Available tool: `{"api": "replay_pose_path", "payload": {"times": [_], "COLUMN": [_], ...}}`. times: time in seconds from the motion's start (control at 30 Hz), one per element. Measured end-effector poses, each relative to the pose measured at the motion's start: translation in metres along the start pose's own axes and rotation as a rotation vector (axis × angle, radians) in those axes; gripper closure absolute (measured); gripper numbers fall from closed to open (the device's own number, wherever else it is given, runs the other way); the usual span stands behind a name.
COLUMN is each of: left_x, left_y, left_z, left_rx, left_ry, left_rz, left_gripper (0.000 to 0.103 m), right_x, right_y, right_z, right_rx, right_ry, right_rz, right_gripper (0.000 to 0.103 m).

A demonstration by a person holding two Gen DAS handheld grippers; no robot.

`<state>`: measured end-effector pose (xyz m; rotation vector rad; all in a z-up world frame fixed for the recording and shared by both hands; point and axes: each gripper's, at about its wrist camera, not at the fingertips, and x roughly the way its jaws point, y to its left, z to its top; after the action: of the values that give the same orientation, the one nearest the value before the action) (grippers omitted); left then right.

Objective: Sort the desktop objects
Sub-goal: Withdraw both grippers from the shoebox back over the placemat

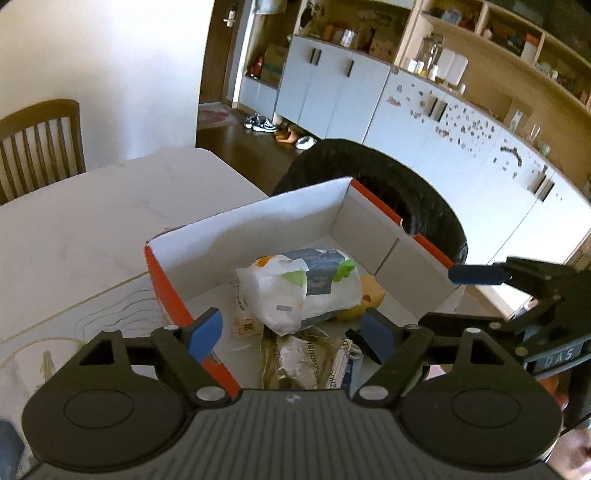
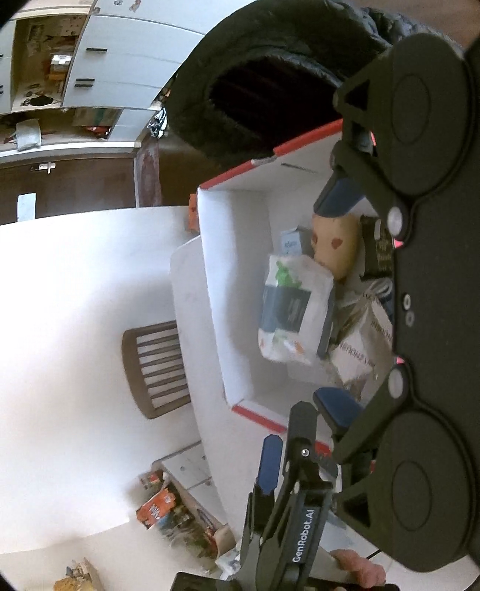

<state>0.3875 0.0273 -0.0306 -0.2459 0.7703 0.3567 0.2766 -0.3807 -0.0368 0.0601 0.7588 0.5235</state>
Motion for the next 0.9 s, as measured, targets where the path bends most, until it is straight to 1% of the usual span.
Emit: {"api": "replay_pose_path", "payload": {"times": [0.07, 0.13, 0.27, 0.37, 0.47, 0.63, 0.9], "left_x": [-0.007, -0.012, -0.02, -0.028, -0.036, -0.052, -0.073], "left_y": [0.003, 0.005, 0.006, 0.007, 0.013, 0.028, 0.057], "left_z": [-0.002, -0.004, -0.009, -0.013, -0.017, -0.023, -0.036], "left_rx": [-0.015, -0.012, 0.002, 0.024, 0.029, 0.031, 0.036], "left_ry": [-0.011, -0.023, -0.031, -0.041, -0.045, -0.055, -0.046], "left_rz": [-0.015, -0.013, -0.025, -0.026, -0.033, -0.029, -0.018], "left_gripper": [0.016, 0.015, 0.006, 0.006, 0.006, 0.006, 0.006], "right_x": [-0.002, -0.003, -0.007, -0.013, -0.016, -0.014, -0.016], "right_y": [0.003, 0.005, 0.016, 0.03, 0.045, 0.064, 0.094], "right_z": [0.0, -0.001, -0.004, -0.007, -0.01, -0.016, -0.023], "right_rx": [0.005, 0.012, 0.015, -0.028, -0.055, -0.046, -0.025], "right_ry": [-0.008, -0.015, -0.032, -0.062, -0.075, -0.079, -0.094], "right_rz": [-0.004, -0.011, -0.03, -0.063, -0.073, -0.084, -0.094], "right_gripper": [0.003, 0.002, 0.002, 0.002, 0.001, 0.001, 0.001]}}
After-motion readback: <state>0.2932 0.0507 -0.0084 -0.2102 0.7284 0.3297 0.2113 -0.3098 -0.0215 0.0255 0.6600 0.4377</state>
